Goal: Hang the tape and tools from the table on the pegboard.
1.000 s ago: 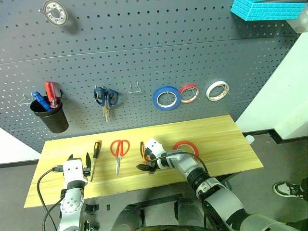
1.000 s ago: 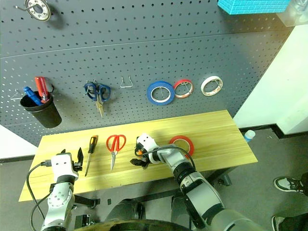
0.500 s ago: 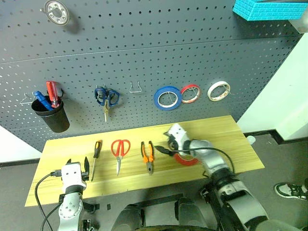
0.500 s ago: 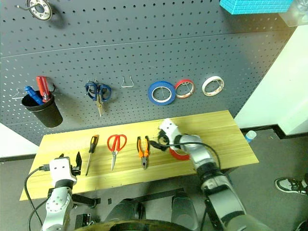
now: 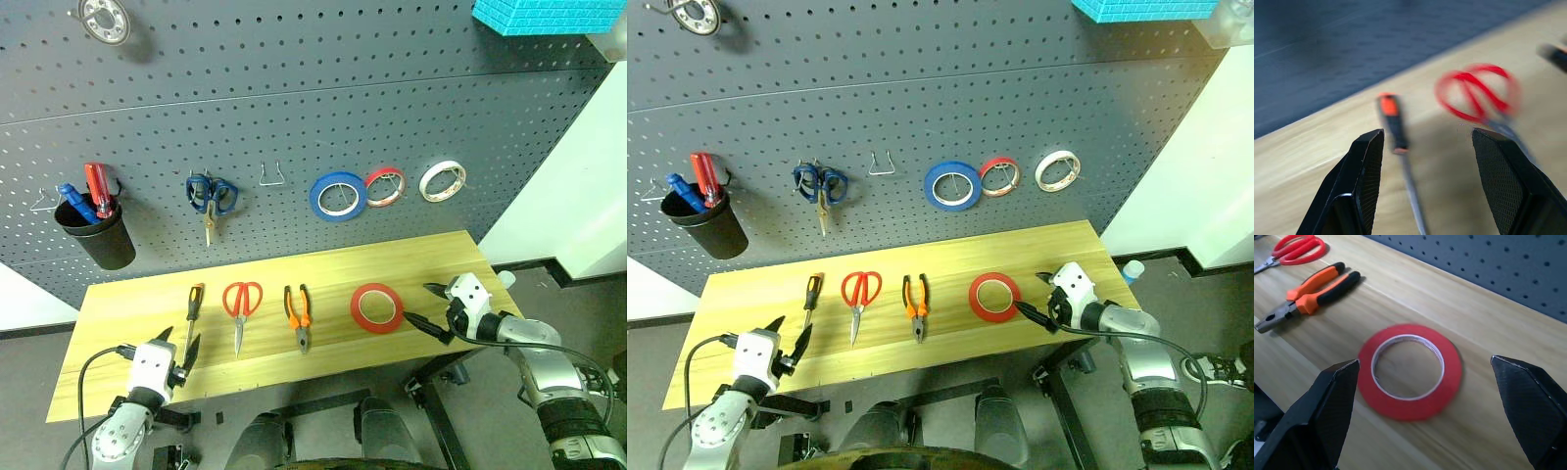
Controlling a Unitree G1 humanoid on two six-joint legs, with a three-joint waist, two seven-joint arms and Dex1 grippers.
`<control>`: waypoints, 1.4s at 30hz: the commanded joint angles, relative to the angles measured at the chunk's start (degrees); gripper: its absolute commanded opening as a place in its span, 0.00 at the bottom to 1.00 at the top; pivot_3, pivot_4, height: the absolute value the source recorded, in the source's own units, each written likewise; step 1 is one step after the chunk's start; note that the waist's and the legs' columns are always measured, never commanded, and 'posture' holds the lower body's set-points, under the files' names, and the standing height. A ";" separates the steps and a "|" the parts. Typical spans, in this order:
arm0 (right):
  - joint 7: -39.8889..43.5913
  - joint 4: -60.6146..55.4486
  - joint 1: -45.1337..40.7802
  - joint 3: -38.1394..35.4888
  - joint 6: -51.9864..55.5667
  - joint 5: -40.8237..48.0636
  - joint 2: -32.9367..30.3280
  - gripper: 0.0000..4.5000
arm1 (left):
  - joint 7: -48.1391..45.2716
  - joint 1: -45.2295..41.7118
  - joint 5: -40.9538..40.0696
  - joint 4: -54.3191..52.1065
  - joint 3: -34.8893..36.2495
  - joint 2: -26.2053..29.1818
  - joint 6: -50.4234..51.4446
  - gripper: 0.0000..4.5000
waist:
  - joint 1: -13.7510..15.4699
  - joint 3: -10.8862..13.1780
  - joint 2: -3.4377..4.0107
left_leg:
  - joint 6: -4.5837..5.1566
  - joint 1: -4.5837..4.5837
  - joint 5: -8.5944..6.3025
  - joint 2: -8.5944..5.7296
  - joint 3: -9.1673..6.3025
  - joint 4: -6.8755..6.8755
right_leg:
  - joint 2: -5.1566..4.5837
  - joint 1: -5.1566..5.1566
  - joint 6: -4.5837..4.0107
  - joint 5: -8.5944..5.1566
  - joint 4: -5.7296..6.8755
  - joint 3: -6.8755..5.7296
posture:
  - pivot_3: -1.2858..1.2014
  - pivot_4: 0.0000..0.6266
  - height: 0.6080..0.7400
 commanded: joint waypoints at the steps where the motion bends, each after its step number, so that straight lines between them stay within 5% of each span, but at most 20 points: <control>1: -0.01 0.23 0.10 -1.14 -2.30 0.53 -0.64 1.00 | -8.20 1.80 -4.40 -0.46 -0.98 1.87 -1.20 0.66 | 0.05 0.27 0.08 | 0.00 -0.02 0.00 0.00 0.00 0.00 | 0.00 0.00 0.00 0.00 -0.02 0.00 | 0.49 0.17 0.98; 5: -0.05 0.95 0.22 -1.35 -3.11 0.73 -0.65 1.00 | -14.02 2.84 -9.10 -0.79 0.09 2.51 -0.29 0.66 | 0.17 0.81 0.02 | 0.07 -0.07 -0.04 0.00 -0.01 -0.02 | -0.02 -0.06 0.00 0.00 -0.03 0.00 | 0.50 0.18 0.98; 11: -0.62 3.53 -0.23 -1.46 -5.18 0.02 -1.02 1.00 | -19.08 3.94 -13.72 -2.73 0.33 1.75 0.97 0.99 | 0.33 0.99 -0.03 | 0.08 -0.05 -0.04 0.00 -0.02 0.00 | -0.04 -0.03 0.00 0.00 -0.03 0.00 | 0.50 0.18 0.98; 19: 2.78 1.76 0.44 5.50 -10.91 -6.45 -3.70 1.00 | -19.86 4.94 -8.60 -7.94 -4.15 2.05 0.55 0.99 | 0.14 1.25 -0.05 | 0.08 -0.05 -0.04 -0.01 0.01 0.00 | -0.04 -0.02 0.00 -0.01 -0.05 0.01 | 0.49 0.19 0.98; 31: 3.99 8.28 -12.50 16.26 -3.72 -12.42 2.39 1.00 | -32.92 -9.98 -9.33 -11.41 -16.16 3.33 11.48 0.99 | 0.12 1.55 -0.02 | 0.11 -0.02 -0.05 -0.01 -0.02 0.02 | -0.02 -0.01 -0.04 0.29 0.02 0.00 | 0.49 0.19 0.98; 42: 1.73 20.55 -19.88 21.74 -1.62 -18.43 6.56 1.00 | -36.59 -13.43 -10.86 -13.45 -17.40 3.44 14.87 0.99 | -0.07 1.56 0.00 | 0.23 -0.08 -0.13 -0.02 0.00 -0.05 | -0.02 -0.14 -0.02 0.29 0.00 0.01 | 0.49 0.17 0.98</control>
